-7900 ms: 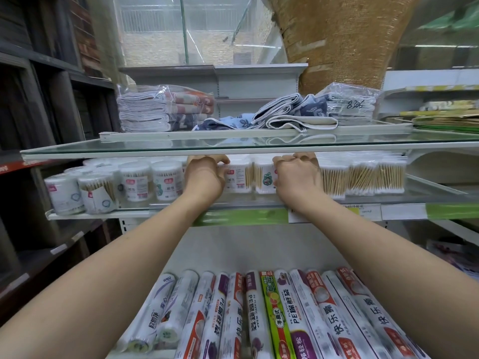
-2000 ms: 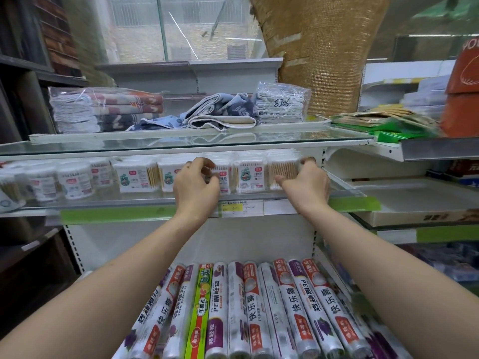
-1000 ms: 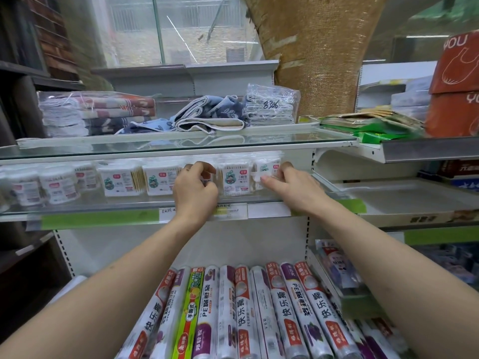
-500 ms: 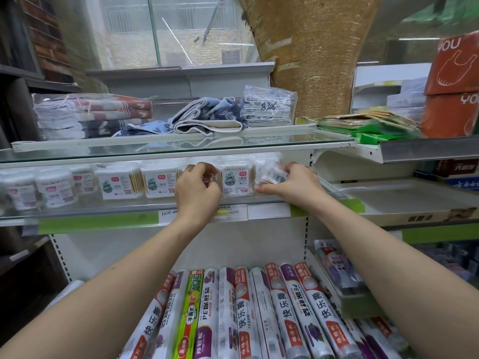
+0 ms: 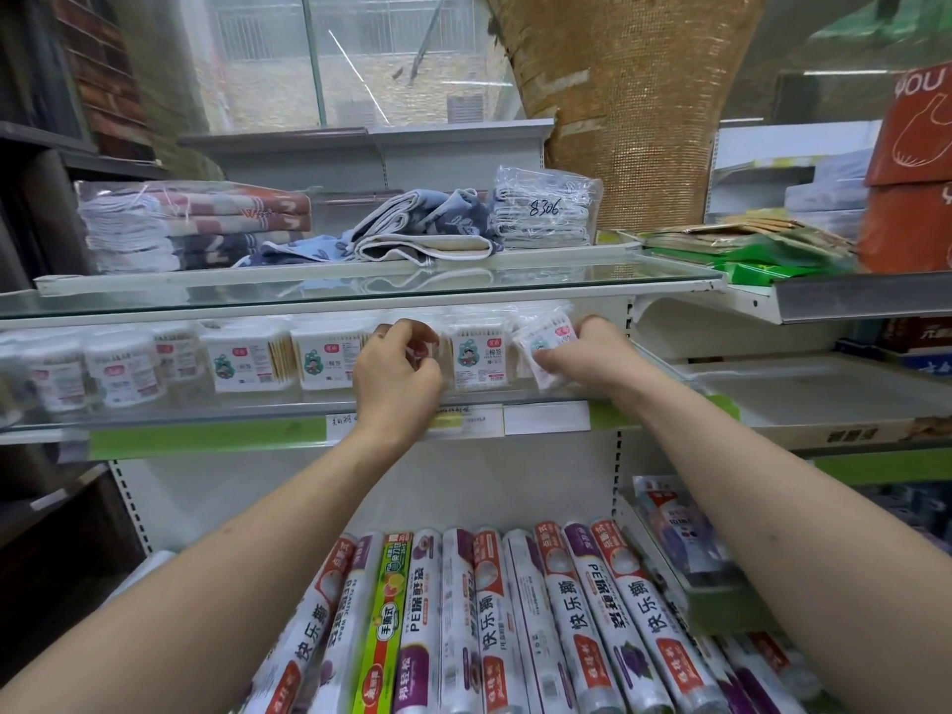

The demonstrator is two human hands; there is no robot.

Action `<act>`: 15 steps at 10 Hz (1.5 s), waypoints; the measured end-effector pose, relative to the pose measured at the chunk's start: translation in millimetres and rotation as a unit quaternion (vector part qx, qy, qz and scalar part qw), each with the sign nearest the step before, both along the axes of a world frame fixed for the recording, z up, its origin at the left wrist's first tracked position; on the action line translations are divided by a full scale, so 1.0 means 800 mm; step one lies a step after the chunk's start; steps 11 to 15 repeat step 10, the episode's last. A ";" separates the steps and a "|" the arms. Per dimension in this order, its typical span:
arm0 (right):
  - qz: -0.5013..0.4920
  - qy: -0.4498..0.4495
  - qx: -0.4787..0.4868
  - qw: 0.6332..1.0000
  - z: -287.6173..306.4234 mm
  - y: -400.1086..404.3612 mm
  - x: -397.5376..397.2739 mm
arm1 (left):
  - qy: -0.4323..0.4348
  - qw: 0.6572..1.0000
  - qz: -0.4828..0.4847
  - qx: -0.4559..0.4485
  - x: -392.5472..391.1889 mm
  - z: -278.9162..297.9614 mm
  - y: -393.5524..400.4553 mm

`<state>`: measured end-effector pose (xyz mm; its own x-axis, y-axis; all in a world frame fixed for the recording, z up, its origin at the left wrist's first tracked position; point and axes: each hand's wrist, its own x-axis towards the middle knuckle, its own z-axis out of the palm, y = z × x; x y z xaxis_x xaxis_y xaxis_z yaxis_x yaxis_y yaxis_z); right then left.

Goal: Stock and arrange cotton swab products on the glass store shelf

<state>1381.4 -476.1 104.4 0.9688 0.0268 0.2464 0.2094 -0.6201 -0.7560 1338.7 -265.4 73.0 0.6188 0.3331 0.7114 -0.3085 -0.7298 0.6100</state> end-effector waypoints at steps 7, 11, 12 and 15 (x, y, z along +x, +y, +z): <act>-0.117 -0.071 0.028 0.990 -0.011 0.006 -0.002 | 0.014 0.999 -0.032 -0.004 -0.013 0.000 0.007; -0.150 -0.222 -0.111 0.957 -0.021 0.040 -0.056 | -0.015 0.999 -0.019 0.049 -0.040 -0.003 0.028; -0.150 -0.222 -0.111 0.957 -0.021 0.040 -0.056 | -0.015 0.999 -0.019 0.049 -0.040 -0.003 0.028; -0.150 -0.222 -0.111 0.957 -0.021 0.040 -0.056 | -0.015 0.999 -0.019 0.049 -0.040 -0.003 0.028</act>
